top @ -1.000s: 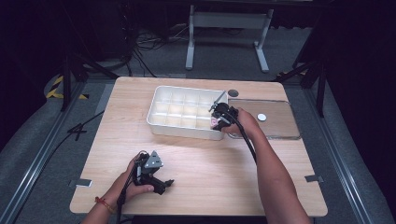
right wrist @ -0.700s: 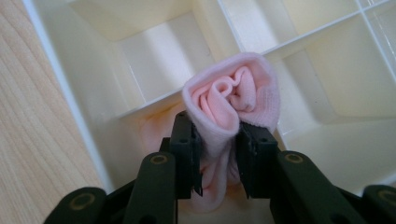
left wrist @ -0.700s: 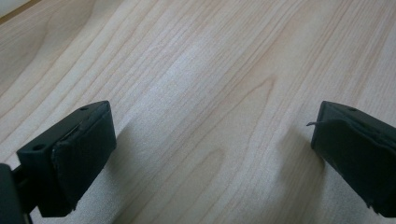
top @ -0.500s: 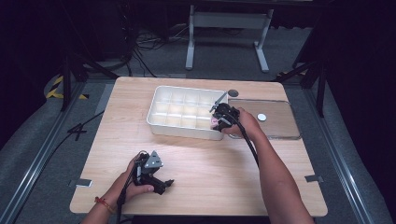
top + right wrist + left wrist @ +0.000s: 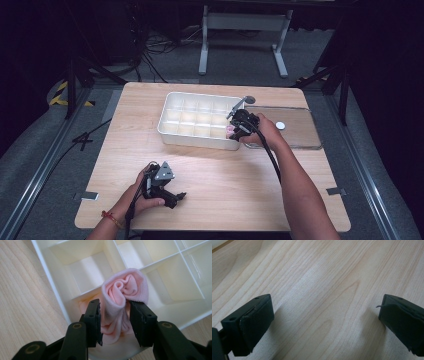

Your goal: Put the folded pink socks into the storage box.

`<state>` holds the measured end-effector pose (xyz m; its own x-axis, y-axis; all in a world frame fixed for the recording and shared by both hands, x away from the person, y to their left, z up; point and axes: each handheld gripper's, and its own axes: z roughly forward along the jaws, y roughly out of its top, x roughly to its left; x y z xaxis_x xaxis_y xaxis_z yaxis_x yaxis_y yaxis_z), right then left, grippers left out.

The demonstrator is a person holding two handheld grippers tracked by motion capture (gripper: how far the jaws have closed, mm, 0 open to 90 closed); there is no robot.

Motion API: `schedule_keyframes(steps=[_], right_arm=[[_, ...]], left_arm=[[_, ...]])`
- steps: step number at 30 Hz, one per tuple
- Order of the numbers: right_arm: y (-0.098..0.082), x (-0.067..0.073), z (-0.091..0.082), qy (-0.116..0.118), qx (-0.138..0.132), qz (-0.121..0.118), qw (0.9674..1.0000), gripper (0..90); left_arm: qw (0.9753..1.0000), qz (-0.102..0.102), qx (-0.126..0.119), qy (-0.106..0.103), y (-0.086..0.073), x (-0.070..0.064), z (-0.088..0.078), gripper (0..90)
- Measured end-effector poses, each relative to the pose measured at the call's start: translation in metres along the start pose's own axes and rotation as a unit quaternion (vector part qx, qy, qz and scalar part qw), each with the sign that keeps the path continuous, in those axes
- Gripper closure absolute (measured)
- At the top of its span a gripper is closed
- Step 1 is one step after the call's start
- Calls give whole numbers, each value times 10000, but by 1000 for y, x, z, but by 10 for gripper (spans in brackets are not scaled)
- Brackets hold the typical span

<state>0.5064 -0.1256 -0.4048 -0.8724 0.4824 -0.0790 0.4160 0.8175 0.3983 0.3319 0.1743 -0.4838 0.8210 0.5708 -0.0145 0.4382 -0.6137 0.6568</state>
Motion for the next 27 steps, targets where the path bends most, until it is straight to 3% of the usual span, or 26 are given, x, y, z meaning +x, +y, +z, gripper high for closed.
schedule_keyframes(steps=[6,27], right_arm=[[-2,0,-8,-130,-113,-21,9998,612],[-9,5,-24,-164,-407,-3,9990,653]], left_arm=[[10000,8,12,-9,0,0,0,1],[10000,7,13,-8,0,0,0,1]])
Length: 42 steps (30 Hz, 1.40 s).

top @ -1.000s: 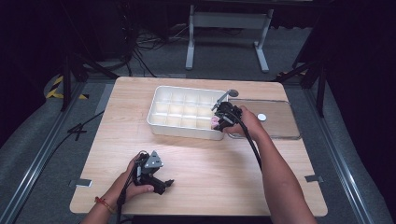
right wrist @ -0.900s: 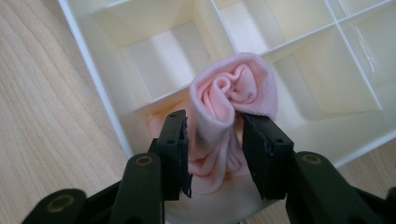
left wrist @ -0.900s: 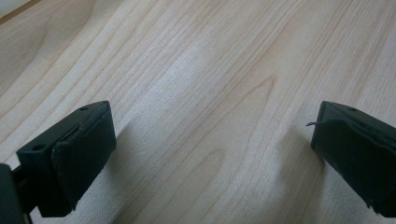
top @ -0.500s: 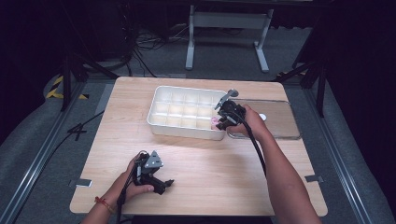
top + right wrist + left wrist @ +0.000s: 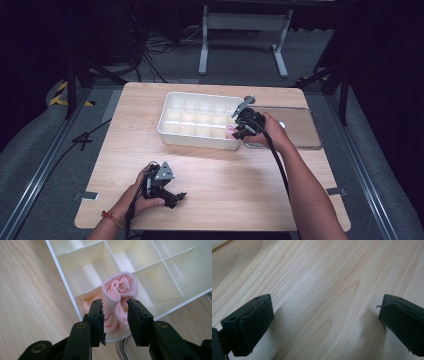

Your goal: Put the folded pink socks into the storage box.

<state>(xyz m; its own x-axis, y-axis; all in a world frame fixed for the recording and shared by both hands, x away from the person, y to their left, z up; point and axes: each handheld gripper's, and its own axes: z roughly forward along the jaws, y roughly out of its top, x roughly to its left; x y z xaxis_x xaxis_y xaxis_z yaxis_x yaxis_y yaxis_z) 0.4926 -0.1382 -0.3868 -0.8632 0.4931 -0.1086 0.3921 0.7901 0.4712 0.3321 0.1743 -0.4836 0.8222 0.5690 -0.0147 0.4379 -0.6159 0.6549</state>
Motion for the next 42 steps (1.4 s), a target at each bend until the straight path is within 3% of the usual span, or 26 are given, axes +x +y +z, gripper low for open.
schedule_keyframes(steps=[10,27,42], right_arm=[[-7,7,-13,-62,-188,-165,9997,719],[-30,18,-36,-129,-539,-304,9980,707],[-48,30,-49,-230,-659,-419,9967,693]], left_arm=[[10000,3,-3,1,0,0,0,1],[10000,23,1,6,0,0,0,1],[10000,19,-30,6,0,0,0,2]])
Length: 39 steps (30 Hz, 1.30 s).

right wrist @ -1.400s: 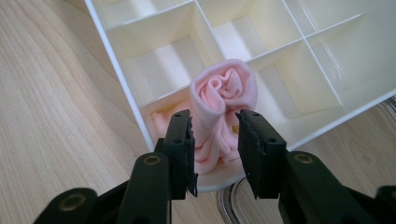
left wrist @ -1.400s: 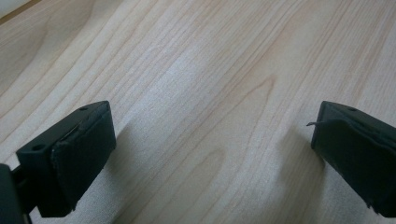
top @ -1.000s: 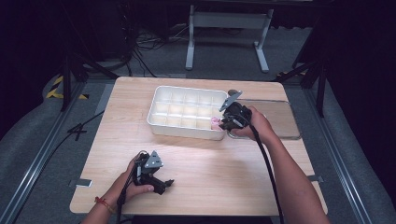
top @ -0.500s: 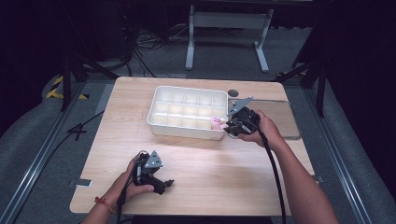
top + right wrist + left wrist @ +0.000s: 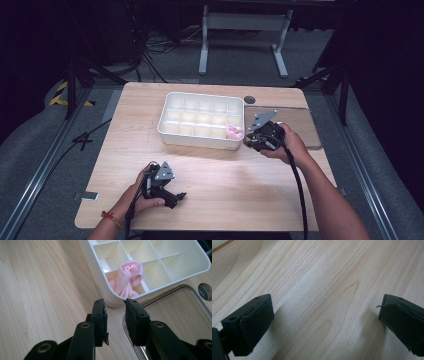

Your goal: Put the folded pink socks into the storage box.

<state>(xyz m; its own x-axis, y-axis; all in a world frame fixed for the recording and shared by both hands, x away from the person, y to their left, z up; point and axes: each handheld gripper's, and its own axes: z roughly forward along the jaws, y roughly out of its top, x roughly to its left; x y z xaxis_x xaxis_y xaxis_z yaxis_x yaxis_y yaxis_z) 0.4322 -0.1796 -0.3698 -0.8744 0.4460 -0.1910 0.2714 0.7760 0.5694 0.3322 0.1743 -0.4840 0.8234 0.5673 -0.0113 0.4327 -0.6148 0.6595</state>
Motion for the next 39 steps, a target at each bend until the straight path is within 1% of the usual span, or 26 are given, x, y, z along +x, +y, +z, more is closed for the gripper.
schedule_keyframes(steps=[1,2,3,5,8,9,13,16,18,19,20,23,24,27,30,31,36,37,39], right_arm=[[-1,1,-1,-47,24,17,10000,689],[-3,1,-1,-18,19,12,10000,684],[-4,2,-2,-60,36,5,10000,683],[-6,2,-3,-30,10,34,10000,680],[-11,3,-6,-99,-12,48,9999,653],[-13,3,-6,-77,-12,74,9999,646],[-19,5,-8,-167,42,60,9998,607],[-22,6,-9,-131,43,72,9999,597],[-26,8,-11,-168,35,37,9998,571],[-27,9,-11,-224,71,36,9997,556],[-28,10,-11,-215,76,31,9997,545],[-31,11,-13,-317,75,55,9995,511],[-33,13,-13,-317,52,68,9995,499],[-38,15,-13,-464,53,86,9989,485],[-43,18,-12,-428,68,125,9990,471],[-45,18,-12,-463,76,127,9988,465],[-54,21,-12,-491,28,163,9987,431],[-56,21,-12,-532,8,155,9985,421],[-62,23,-12,-523,-32,220,9984,396]], left_arm=[[10000,-1,0,0,0,0,0,2],[10000,-1,-1,0,0,0,0,1],[10000,-2,-1,-1,0,0,0,2],[10000,-2,0,-2,0,0,0,2],[10000,-2,-2,0,0,0,0,2],[10000,-2,0,-1,0,0,0,2],[10000,-3,-2,-2,0,0,0,2],[10000,-2,0,0,0,0,0,2],[10000,-2,-1,-1,0,0,0,2],[10000,-1,0,0,0,0,0,2],[10000,-2,0,-1,0,0,0,2],[10000,-1,0,0,0,0,0,2],[10000,-1,-1,0,0,0,0,2],[10000,-3,0,-2,0,0,0,2],[10000,-1,0,-1,0,0,0,2],[10000,-1,-1,-1,0,0,0,2],[10000,-1,1,-1,0,0,0,2],[10000,-1,2,-2,0,0,0,2],[10000,-1,1,-2,0,0,0,2]])
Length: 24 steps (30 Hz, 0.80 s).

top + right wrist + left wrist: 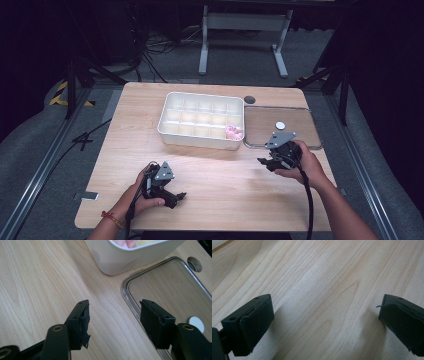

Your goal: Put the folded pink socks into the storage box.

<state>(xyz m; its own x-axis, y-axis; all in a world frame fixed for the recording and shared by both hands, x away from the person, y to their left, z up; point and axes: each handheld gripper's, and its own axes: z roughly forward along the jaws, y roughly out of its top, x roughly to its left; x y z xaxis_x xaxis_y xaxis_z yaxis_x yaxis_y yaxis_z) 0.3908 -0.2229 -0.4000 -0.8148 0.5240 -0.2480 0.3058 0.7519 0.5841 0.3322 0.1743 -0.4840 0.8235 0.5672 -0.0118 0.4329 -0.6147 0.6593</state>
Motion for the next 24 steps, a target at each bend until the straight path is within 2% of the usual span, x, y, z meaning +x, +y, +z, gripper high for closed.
schedule_keyframes(steps=[10,18,24], right_arm=[[-24,3,2,-82,127,124,9998,352],[-47,2,-2,-44,-21,259,9997,350],[-65,4,-3,-73,30,291,9995,348]], left_arm=[[10000,1,2,0,0,0,0,2],[10000,-4,0,0,0,0,0,2],[10000,-2,1,-1,0,0,0,2]])
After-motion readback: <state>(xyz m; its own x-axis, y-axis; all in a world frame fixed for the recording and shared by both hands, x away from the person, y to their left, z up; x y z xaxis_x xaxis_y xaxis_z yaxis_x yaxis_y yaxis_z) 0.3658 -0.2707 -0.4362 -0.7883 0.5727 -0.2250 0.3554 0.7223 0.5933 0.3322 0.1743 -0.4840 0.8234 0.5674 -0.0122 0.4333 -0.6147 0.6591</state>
